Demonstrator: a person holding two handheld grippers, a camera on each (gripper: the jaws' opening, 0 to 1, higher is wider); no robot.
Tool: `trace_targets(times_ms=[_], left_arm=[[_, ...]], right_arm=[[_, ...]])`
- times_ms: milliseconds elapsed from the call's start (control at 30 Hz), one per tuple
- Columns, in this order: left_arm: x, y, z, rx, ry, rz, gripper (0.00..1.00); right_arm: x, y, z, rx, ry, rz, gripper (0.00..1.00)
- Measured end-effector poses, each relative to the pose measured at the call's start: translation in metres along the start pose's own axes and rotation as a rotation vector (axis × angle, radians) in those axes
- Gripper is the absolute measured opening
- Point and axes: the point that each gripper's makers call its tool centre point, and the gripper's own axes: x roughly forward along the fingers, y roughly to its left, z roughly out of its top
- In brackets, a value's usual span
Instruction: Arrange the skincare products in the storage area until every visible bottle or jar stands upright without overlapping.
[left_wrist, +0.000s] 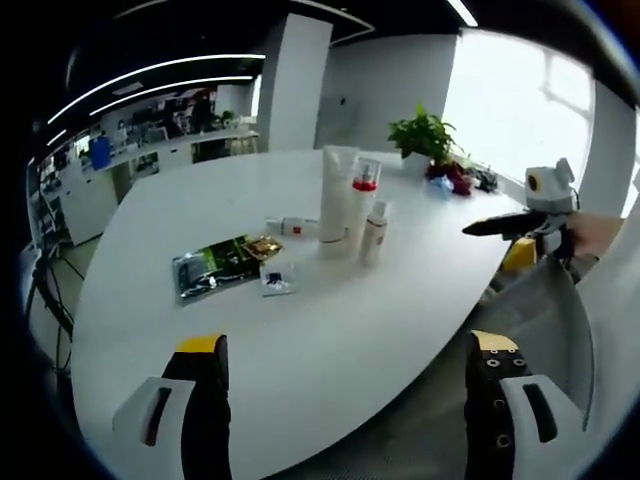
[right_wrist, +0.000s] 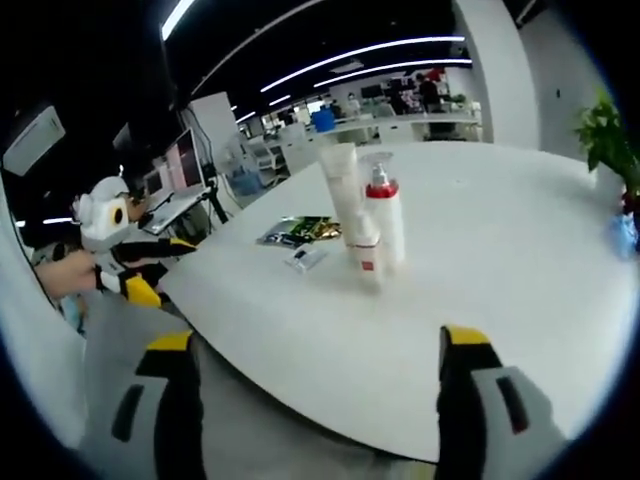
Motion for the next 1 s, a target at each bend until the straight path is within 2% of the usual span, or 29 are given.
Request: trace_targets(times_ms=[133, 267, 1000], left_arm=[[0.001, 0.0, 0.001, 0.0, -0.002, -0.001, 0.97], [0.001, 0.002, 0.001, -0.007, -0.009, -0.002, 0.97], [0.003, 0.004, 0.0, -0.024, 0.002, -0.006, 0.94]], right_arm=[[0.003, -0.005, 0.004, -0.027, 0.021, -0.008, 1.0], [0.005, -0.012, 0.016, -0.02, 0.002, -0.009, 1.0], [0.02, -0.043, 0.091, -0.051, -0.054, -0.021, 1.0]])
